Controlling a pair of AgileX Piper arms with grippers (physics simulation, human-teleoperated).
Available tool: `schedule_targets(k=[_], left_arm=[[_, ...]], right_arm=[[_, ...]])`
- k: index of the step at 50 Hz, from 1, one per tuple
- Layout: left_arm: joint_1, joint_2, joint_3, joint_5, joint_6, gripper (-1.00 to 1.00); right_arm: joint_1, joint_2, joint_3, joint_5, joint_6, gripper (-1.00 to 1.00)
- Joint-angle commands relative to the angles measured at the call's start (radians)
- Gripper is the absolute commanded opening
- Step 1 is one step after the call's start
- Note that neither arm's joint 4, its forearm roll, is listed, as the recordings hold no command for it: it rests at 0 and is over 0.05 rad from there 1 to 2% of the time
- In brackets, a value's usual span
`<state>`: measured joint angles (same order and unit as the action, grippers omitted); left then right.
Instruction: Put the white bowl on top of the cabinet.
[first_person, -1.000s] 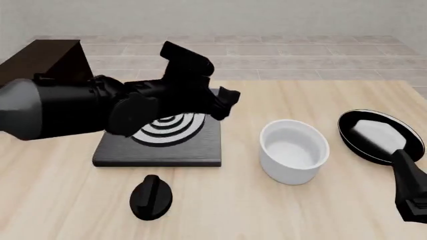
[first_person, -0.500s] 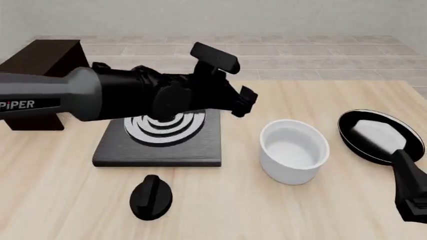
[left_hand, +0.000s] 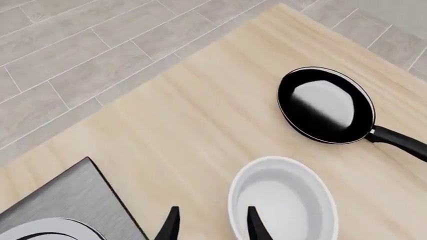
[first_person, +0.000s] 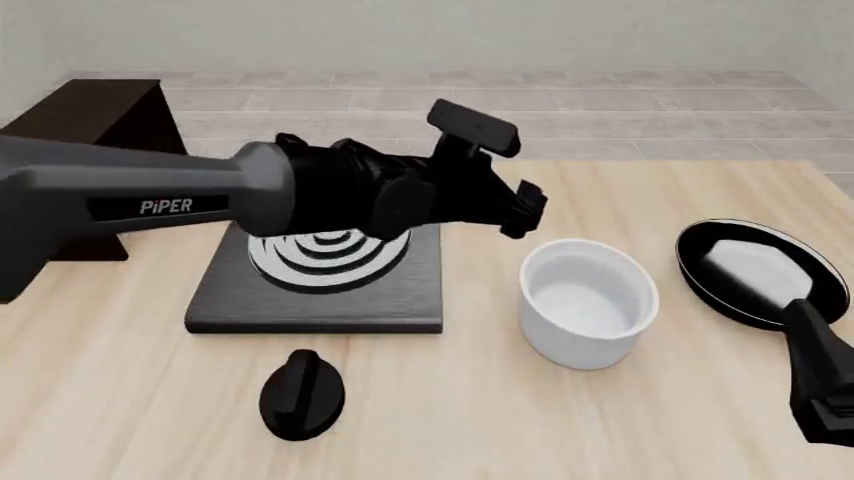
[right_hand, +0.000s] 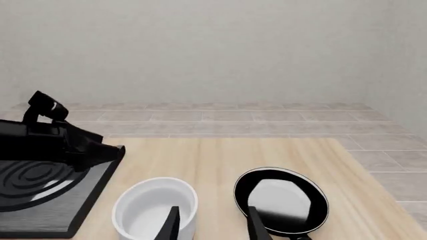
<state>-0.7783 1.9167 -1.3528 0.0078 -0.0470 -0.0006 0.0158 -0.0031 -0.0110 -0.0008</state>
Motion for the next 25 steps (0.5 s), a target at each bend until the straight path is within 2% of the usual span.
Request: schedule_targets(k=[1, 25], left_arm=[[-0.014, 0.085, -0.069, 0.003, -0.007, 1.00], [-0.022, 0.226, -0.175, 0.022, -0.020, 1.00]], right_arm=[[0.000, 0.000, 0.000, 0.000, 0.000, 1.00], [0.000, 0.000, 0.000, 0.000, 0.000, 1.00]])
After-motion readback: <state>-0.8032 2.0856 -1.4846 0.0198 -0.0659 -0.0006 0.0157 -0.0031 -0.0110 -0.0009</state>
